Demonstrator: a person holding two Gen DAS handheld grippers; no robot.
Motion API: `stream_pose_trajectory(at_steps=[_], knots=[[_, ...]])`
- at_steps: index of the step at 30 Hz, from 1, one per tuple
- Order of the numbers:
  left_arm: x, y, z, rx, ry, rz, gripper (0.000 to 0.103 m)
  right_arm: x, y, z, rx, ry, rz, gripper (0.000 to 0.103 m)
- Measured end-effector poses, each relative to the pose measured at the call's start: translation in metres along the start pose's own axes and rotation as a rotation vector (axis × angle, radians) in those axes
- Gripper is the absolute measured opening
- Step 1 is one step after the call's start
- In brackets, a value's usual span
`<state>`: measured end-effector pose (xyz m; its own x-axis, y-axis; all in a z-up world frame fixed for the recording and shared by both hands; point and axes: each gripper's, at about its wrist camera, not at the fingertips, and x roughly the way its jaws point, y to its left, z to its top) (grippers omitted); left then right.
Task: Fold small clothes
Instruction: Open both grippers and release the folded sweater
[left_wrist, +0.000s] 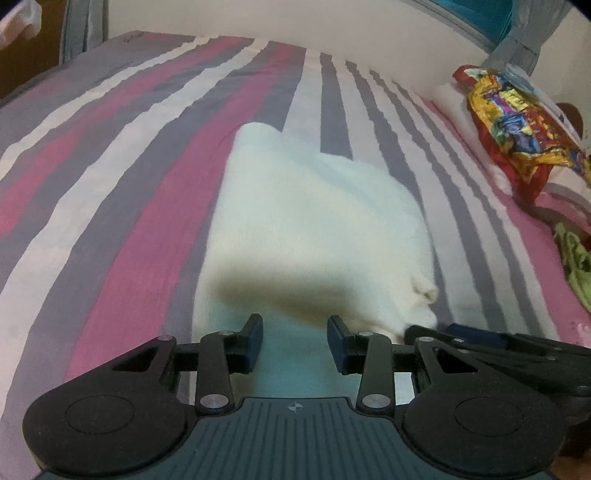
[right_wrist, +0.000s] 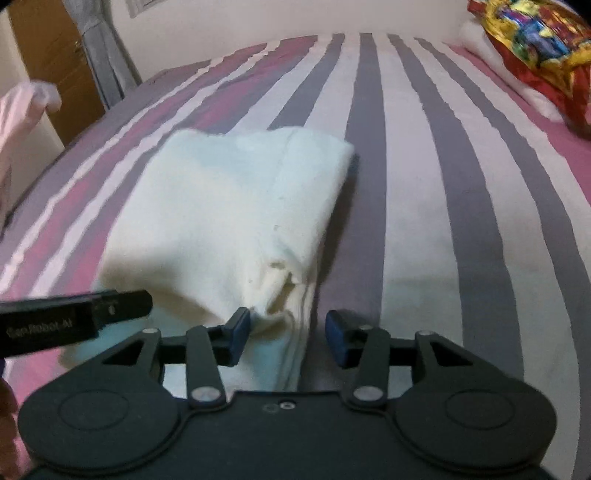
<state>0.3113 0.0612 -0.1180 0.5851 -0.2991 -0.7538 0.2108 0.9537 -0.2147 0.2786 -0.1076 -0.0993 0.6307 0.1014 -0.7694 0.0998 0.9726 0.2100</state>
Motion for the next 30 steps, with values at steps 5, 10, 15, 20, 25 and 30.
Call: stream_pose_trajectory(at_steps=[5,10,15,20,25,30], knots=[[-0.016,-0.005,-0.003,0.004,-0.011,0.02,0.052,-0.032,-0.001,-0.006,0.015,-0.055,0.006,0.071],[-0.035,-0.014,-0.01,0.04,-0.031,0.045,0.064,-0.049,-0.006,-0.015,0.072,-0.033,0.026,0.079],[-0.058,-0.019,-0.012,0.021,-0.041,0.066,0.082,-0.069,-0.007,-0.023,0.095,-0.019,0.028,0.091],[-0.088,-0.029,-0.015,0.062,-0.072,0.126,0.095,-0.089,-0.006,-0.026,0.131,-0.007,0.03,0.099],[-0.13,-0.037,-0.022,0.062,-0.083,0.122,0.103,-0.126,-0.006,-0.037,0.142,-0.023,0.039,0.103],[-0.19,-0.042,-0.045,0.052,-0.176,0.166,0.103,-0.174,-0.002,-0.05,0.117,-0.04,-0.019,0.103]])
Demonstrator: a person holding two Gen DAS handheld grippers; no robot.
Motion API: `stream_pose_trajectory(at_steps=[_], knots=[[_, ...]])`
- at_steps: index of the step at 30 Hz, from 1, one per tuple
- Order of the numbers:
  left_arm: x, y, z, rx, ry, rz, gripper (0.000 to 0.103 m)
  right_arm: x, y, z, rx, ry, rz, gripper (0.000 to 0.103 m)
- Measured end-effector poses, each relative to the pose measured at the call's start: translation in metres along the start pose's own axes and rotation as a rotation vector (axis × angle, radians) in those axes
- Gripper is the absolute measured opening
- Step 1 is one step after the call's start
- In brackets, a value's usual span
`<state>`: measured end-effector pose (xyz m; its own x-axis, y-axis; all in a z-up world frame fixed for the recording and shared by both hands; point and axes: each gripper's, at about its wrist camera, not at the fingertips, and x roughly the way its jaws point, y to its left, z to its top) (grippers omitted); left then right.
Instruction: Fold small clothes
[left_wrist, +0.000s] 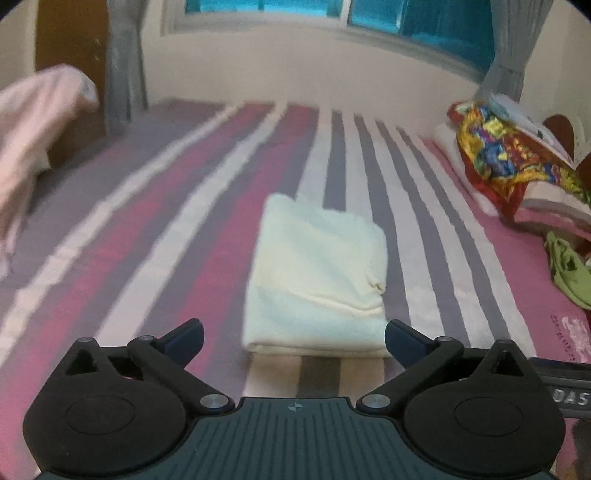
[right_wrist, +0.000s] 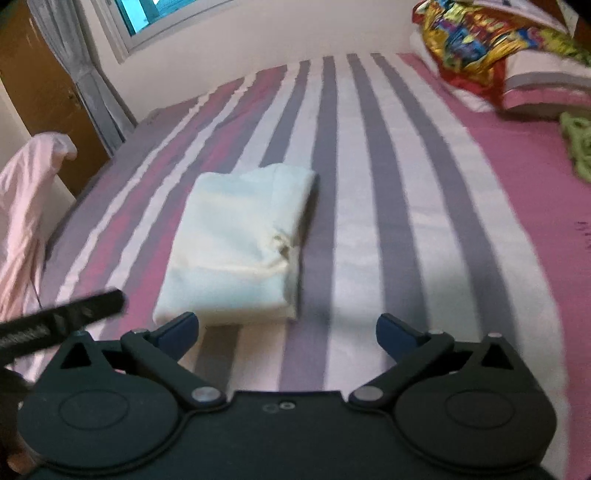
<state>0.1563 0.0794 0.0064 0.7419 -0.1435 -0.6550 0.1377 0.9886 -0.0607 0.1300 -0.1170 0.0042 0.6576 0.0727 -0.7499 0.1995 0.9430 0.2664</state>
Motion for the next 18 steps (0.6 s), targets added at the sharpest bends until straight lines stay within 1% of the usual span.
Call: stream_pose_trajectory(at_steps=[2,4,6,7,10,14,16,18], knots=[[-0.024,0.001,-0.005,-0.009,-0.024,0.017,0.103,-0.023,0.0,-0.009,-0.024,-0.027,0.002,0.103],[-0.045,0.001,-0.01,-0.013,-0.021,0.048,0.103,-0.046,0.004,-0.018,-0.082,-0.065,0.006,0.103],[-0.062,0.001,-0.014,0.003,-0.022,0.05,0.103,-0.07,0.007,-0.029,-0.114,-0.116,0.015,0.103],[-0.07,0.001,-0.017,-0.005,-0.028,0.052,0.103,-0.08,0.008,-0.033,-0.118,-0.132,0.012,0.103],[-0.094,0.005,-0.027,-0.073,-0.034,0.052,0.103,-0.103,0.012,-0.047,-0.12,-0.15,0.01,0.103],[-0.117,0.01,-0.037,-0.085,-0.062,0.025,0.103,-0.124,0.013,-0.061,-0.089,-0.167,0.015,0.103],[-0.126,0.01,-0.042,-0.107,-0.073,0.055,0.103,-0.131,0.013,-0.068,-0.075,-0.168,0.022,0.103],[-0.132,0.009,-0.047,-0.093,-0.082,0.078,0.103,-0.137,0.013,-0.073,-0.065,-0.171,0.029,0.103]])
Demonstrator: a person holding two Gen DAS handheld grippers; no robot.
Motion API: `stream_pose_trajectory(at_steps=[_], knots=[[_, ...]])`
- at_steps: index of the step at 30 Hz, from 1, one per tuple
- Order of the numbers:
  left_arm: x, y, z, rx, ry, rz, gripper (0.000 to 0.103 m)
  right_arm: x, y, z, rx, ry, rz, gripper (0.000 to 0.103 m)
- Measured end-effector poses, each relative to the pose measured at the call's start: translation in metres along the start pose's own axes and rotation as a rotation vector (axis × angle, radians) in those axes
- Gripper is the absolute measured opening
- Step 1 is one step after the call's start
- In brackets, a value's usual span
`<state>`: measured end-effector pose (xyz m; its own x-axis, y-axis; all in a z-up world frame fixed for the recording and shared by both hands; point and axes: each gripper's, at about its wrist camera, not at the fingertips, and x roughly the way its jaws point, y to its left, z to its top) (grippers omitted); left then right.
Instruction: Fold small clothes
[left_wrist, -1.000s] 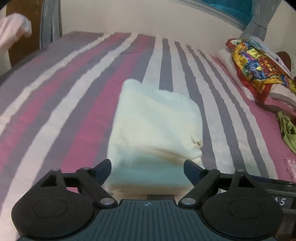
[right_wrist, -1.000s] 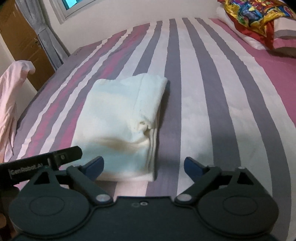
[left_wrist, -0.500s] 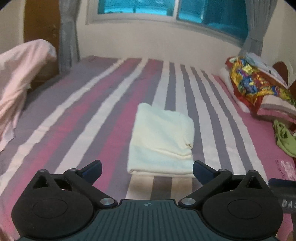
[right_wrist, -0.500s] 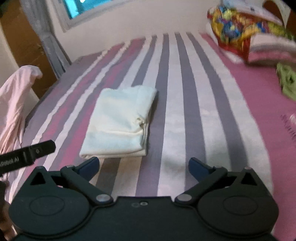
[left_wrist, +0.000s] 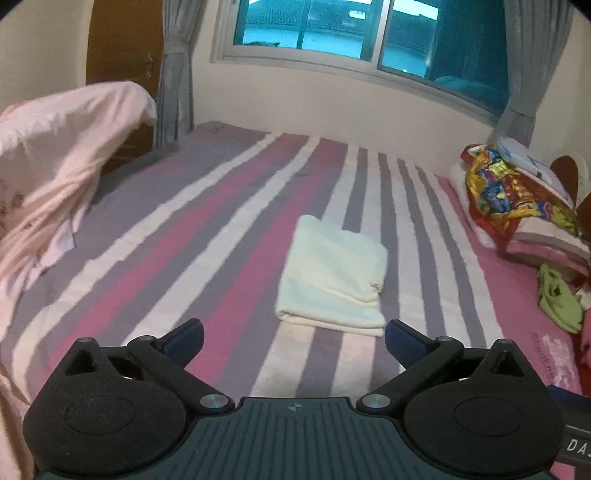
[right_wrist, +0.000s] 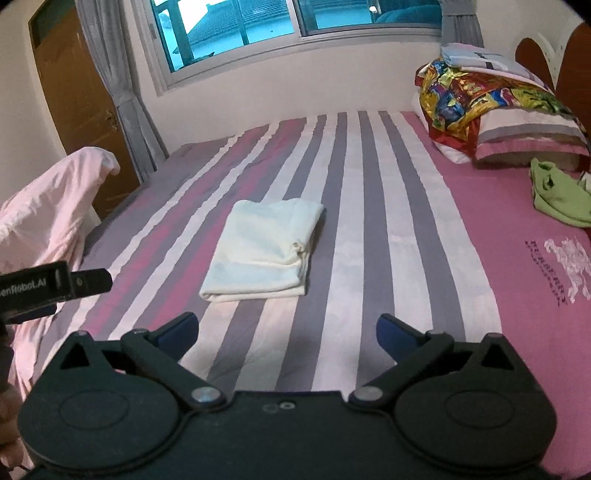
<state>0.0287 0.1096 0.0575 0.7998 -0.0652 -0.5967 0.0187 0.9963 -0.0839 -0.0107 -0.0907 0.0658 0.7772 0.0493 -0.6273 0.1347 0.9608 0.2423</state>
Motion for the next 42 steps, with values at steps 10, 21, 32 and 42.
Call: stream_pose_trajectory(at_steps=[10,21,32,42], knots=[[-0.007,-0.012,-0.005,0.07,0.024,0.032,0.103,-0.013,0.011,-0.006,-0.015,-0.061,-0.098,0.103],[0.006,-0.021,-0.008,0.108,0.052,0.036,0.103,0.002,0.009,0.001,0.009,-0.072,-0.182,0.103],[0.009,-0.027,-0.002,0.1,0.027,0.083,0.103,0.008,0.008,0.001,-0.042,-0.091,-0.304,0.103],[0.015,-0.027,-0.002,0.103,0.048,0.076,0.103,0.014,0.007,0.006,-0.016,-0.062,-0.236,0.103]])
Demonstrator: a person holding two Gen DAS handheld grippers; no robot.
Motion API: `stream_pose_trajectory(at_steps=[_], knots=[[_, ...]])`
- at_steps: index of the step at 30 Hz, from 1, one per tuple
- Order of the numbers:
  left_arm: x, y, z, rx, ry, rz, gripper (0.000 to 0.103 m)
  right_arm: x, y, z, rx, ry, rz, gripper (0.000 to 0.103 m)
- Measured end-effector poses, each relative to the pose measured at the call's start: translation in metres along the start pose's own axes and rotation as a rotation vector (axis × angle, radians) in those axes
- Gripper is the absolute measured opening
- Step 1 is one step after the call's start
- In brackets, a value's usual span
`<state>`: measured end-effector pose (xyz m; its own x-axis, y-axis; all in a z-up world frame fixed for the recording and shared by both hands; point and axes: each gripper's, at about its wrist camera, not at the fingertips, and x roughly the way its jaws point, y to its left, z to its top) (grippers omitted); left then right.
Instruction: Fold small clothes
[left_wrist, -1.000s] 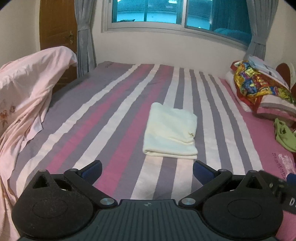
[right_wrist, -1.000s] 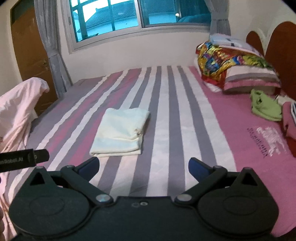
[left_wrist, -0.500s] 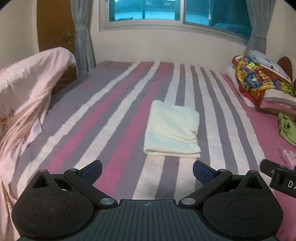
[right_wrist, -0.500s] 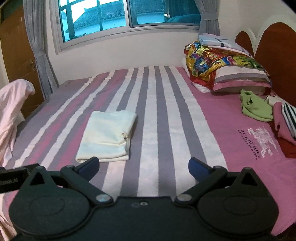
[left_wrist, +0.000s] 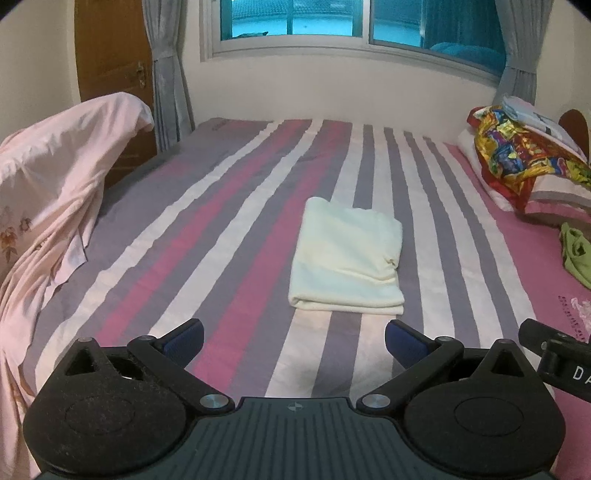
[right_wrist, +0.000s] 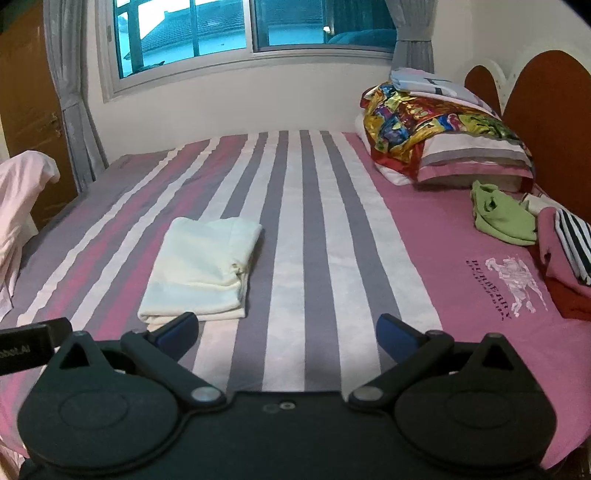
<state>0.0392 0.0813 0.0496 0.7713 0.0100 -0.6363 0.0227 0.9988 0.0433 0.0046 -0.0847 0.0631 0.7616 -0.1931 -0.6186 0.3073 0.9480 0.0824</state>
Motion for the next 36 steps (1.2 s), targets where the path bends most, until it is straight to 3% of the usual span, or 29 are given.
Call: stream_pose_trajectory(at_steps=[36], knots=[[0.006,0.007,-0.003,-0.021,0.003,0.011,0.103,0.012,0.02,0.0,-0.019,0.026,0.02,0.103]])
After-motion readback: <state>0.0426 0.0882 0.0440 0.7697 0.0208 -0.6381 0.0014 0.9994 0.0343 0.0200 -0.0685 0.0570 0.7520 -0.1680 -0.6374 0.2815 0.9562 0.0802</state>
